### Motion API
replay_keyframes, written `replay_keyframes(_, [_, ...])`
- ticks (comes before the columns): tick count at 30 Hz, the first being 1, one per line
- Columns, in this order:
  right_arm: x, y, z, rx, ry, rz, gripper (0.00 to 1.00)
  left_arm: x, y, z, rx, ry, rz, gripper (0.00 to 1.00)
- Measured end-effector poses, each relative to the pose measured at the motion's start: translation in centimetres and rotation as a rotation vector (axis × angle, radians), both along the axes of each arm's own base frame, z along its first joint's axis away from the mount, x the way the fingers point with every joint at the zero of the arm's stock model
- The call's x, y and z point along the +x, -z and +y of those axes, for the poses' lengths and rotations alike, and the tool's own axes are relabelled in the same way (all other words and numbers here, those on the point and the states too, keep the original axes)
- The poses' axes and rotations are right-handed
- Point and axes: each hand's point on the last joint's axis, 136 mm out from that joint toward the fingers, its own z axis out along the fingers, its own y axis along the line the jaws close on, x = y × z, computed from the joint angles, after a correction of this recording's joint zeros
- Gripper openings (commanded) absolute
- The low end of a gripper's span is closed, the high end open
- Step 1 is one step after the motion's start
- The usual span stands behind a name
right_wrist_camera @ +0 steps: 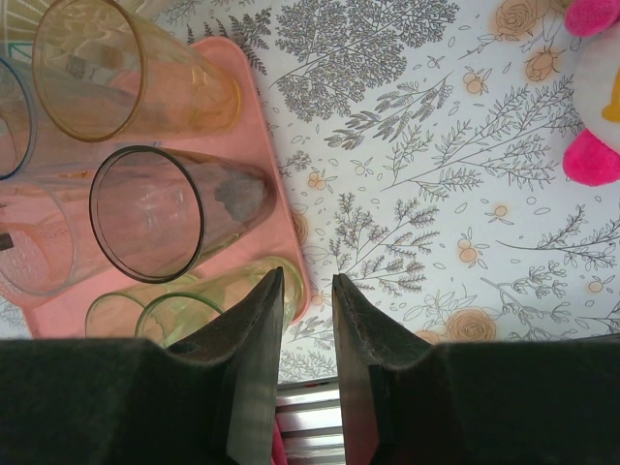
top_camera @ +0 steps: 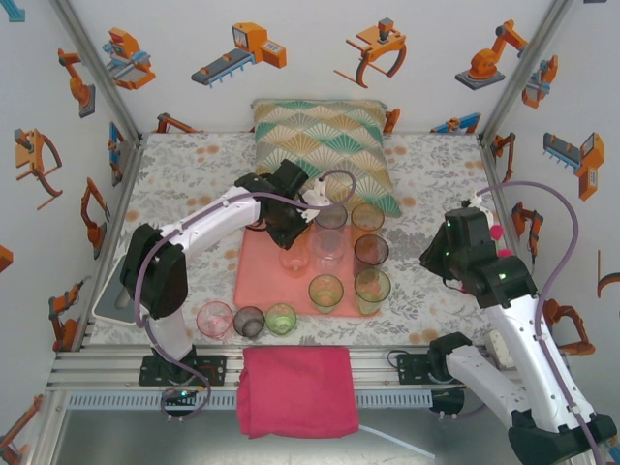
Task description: Place the glasses into the tray
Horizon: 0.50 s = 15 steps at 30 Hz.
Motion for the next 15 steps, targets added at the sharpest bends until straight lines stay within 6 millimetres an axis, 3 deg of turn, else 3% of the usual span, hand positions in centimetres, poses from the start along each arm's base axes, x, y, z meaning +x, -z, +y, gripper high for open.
replay_keyframes(15, [0.0,0.02,0.01,0.0,0.0,0.0,0.3,0.09,0.16,-0.01,0.001,-0.001,-0.006,0.24])
